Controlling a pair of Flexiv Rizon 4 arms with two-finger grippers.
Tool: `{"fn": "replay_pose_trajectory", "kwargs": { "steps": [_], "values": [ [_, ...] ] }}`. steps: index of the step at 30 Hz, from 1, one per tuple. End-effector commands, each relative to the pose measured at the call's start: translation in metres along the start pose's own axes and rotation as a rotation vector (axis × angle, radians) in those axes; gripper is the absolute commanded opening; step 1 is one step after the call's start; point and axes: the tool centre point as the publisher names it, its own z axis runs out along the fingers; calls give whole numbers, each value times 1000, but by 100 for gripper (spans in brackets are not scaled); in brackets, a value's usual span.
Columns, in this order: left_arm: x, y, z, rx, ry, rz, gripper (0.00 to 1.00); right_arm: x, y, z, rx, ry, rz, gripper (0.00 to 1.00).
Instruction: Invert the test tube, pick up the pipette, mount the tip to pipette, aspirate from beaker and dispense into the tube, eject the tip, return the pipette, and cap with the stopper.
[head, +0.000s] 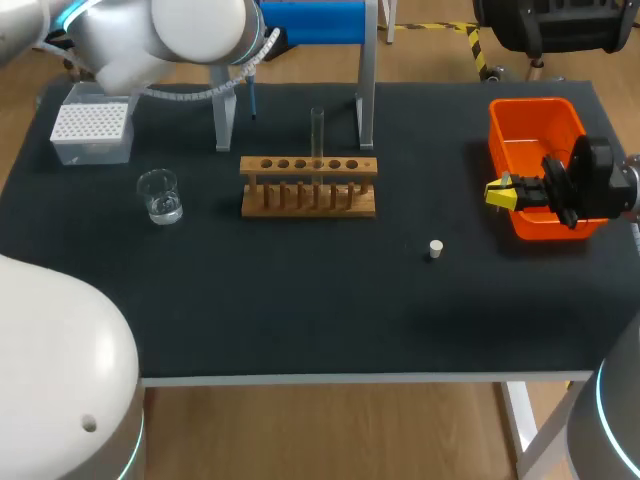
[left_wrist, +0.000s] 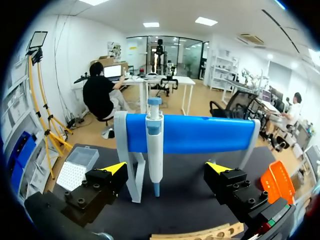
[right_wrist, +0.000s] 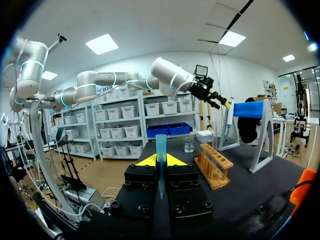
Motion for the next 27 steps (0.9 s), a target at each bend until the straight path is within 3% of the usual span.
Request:
{"fn": "replay_pose_trajectory", "kwargs": {
  "steps": [1,17,27],
  "values": [
    [3,-1,8,-1,-1,-5,100,0,0,-1,1,2,0,0],
    [2,-6,24,13,-19,-46,100,0,0,-1,1,2,0,0],
    [0,-13,36,23,-26,-7,100,0,0,-1,1,2,0,0]
  ]
}}
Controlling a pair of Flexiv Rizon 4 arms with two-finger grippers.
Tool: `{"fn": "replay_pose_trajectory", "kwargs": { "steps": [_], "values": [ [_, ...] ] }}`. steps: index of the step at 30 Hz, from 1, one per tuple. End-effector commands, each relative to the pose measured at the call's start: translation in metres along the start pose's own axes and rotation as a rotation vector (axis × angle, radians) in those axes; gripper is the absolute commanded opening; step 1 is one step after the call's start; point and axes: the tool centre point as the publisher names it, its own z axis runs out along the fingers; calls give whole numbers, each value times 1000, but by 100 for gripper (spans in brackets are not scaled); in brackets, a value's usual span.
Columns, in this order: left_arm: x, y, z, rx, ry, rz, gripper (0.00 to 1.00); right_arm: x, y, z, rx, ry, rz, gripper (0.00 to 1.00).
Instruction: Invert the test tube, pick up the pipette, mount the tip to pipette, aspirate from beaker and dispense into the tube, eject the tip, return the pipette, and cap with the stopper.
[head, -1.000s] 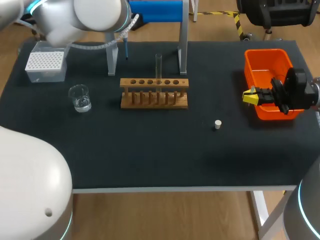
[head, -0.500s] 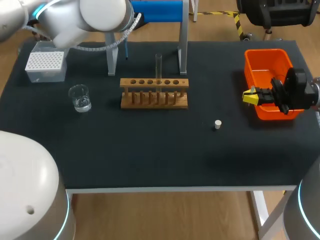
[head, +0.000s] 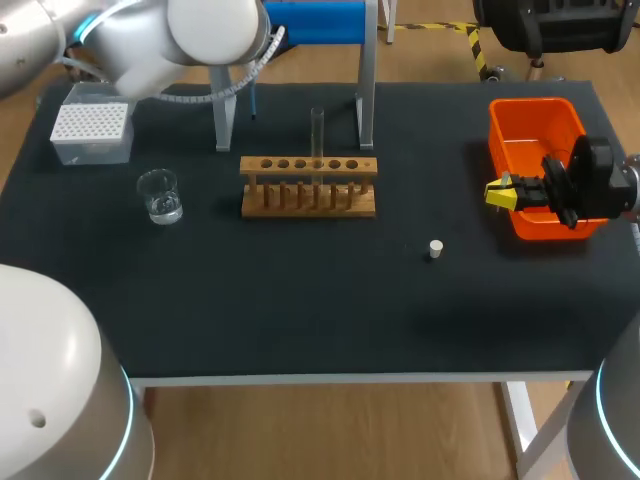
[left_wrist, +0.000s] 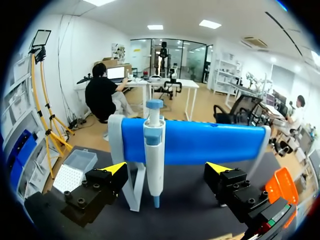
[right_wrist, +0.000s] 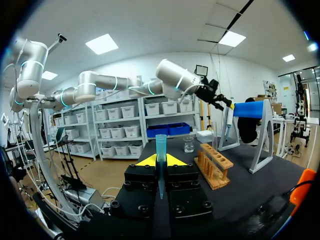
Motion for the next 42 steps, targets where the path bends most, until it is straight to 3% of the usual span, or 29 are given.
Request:
{"fn": "replay_pose_trajectory", "kwargs": {
  "steps": [1,16,42],
  "values": [
    [1,-5,9,-6,0,7,100,0,0,-1,2,2,0,0],
    [-7,-17,30,14,-13,20,100,0,0,-1,2,2,0,0],
    [-11,-20,42,24,-9,27,100,0,0,-1,2,2,0,0]
  ]
}}
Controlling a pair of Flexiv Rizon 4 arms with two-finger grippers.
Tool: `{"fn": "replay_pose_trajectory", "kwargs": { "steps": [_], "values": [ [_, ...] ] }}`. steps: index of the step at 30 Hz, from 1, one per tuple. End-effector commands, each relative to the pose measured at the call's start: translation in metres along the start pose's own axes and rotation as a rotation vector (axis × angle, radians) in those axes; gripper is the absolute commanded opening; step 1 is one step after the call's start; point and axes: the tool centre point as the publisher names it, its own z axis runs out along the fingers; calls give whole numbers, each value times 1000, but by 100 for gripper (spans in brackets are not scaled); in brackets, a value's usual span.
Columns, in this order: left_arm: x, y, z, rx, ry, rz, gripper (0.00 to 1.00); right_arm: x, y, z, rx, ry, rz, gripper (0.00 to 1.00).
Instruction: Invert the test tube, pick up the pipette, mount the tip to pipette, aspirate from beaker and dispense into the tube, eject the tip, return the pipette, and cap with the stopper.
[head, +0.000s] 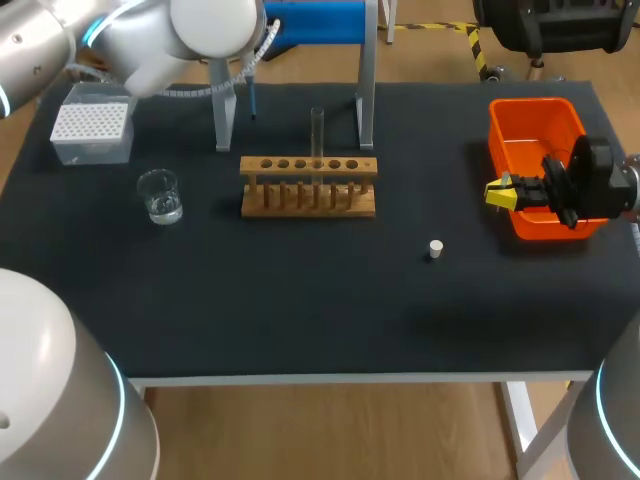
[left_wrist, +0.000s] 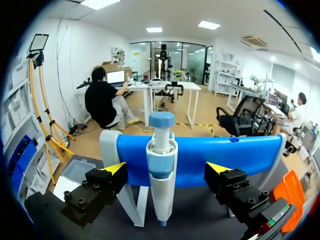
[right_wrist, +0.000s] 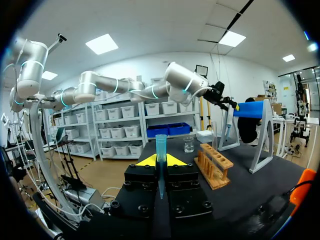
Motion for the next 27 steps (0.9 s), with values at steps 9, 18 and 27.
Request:
{"fn": "replay_pose_trajectory", "kwargs": {
  "steps": [9,18,27],
  "values": [
    [1,-2,5,-4,1,5,96,0,0,-1,2,2,0,0],
    [1,-1,5,-9,-4,2,64,0,0,-1,2,2,0,0],
    [1,1,7,-14,-9,-2,43,0,0,-1,2,2,0,0]
  ]
}}
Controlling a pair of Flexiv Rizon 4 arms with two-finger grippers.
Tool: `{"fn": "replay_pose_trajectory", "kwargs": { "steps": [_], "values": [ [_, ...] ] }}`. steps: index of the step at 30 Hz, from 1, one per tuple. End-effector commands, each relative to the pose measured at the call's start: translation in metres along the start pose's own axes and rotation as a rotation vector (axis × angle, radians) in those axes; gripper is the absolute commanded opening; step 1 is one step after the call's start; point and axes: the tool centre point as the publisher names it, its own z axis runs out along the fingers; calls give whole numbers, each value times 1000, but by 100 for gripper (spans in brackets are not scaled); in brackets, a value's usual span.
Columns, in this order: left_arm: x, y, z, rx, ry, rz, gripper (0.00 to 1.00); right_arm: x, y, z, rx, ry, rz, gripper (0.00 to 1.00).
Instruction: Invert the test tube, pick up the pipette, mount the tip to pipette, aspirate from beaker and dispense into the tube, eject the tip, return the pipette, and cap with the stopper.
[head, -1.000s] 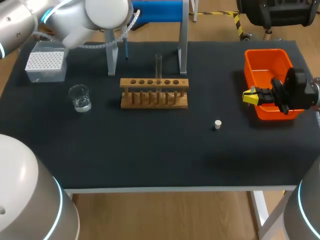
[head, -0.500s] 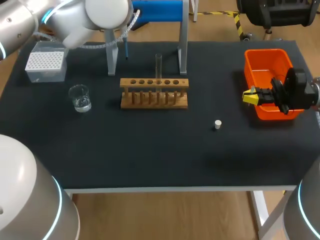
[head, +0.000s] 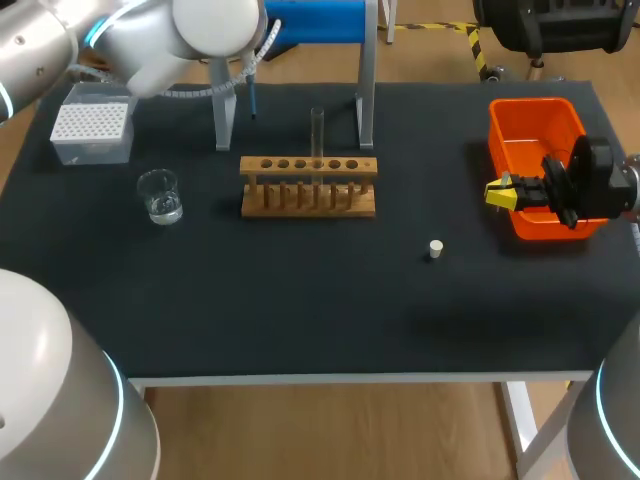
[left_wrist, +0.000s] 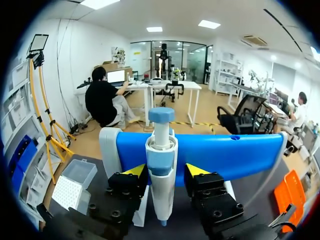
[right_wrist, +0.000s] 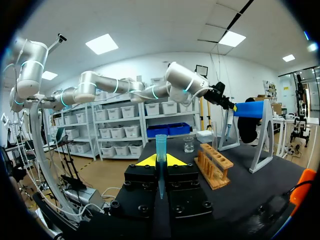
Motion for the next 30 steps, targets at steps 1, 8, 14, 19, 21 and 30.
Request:
{"fn": "replay_pose_trajectory", "kwargs": {
  "steps": [1,8,14,19,21,30],
  "values": [
    [1,0,4,-7,-1,-3,41,0,0,-1,1,2,0,0],
    [1,1,5,-10,-2,-7,34,0,0,-1,1,2,0,0],
    [0,2,5,-11,-2,-11,0,0,0,-1,1,2,0,0],
    [-1,2,3,-9,-4,-13,0,0,0,-1,1,2,0,0],
    [-1,-1,0,-7,-3,-15,0,0,0,-1,1,2,0,0],
    [-4,-21,-15,37,-17,2,0,0,0,-1,1,2,0,0]
  ]
}}
